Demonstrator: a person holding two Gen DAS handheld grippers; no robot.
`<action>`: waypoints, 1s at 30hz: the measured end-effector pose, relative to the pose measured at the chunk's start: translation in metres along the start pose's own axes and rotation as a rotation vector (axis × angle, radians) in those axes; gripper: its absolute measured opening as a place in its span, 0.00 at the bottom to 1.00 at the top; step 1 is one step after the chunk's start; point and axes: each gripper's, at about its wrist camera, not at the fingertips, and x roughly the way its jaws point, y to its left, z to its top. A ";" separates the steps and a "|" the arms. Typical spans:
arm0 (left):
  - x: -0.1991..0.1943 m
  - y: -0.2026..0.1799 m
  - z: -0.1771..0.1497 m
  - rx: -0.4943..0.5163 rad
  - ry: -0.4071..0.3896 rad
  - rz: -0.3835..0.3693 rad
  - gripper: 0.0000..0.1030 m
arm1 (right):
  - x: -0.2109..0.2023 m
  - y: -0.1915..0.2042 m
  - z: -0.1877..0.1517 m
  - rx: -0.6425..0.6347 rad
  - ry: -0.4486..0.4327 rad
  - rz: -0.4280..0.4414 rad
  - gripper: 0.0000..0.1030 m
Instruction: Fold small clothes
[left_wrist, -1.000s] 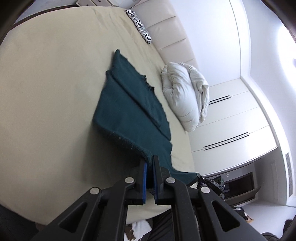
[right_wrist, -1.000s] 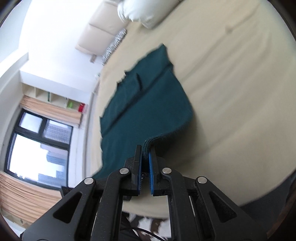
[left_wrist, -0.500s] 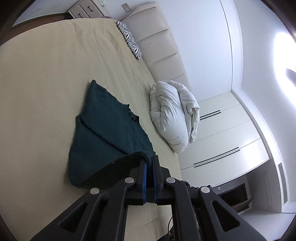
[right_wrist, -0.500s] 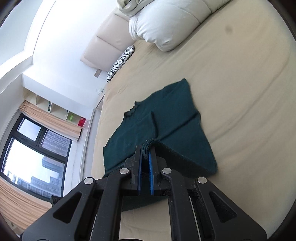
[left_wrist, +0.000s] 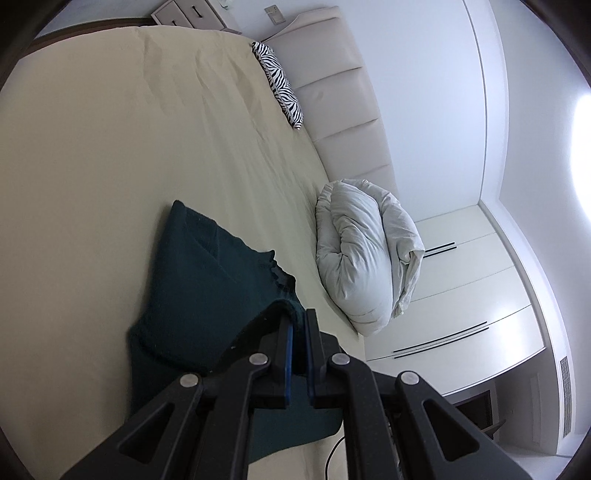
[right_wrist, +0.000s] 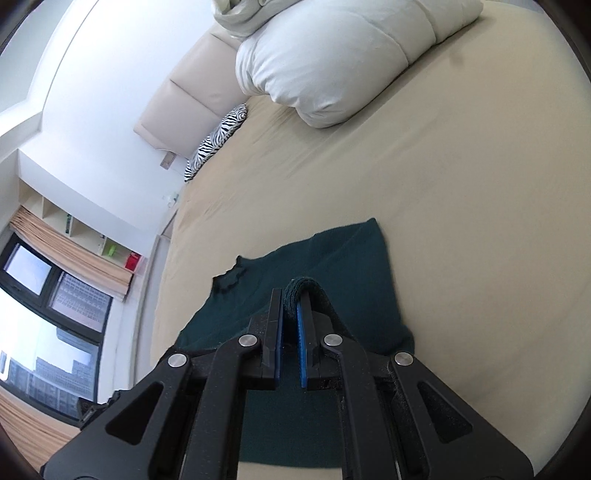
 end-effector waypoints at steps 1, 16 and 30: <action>0.006 0.001 0.006 0.000 -0.002 0.005 0.07 | 0.009 0.000 0.004 -0.001 0.002 -0.009 0.05; 0.084 0.053 0.062 -0.071 -0.003 0.165 0.07 | 0.131 -0.013 0.053 0.023 0.038 -0.133 0.07; 0.069 0.033 0.051 0.000 -0.026 0.208 0.51 | 0.126 -0.029 0.046 -0.014 -0.063 -0.220 0.54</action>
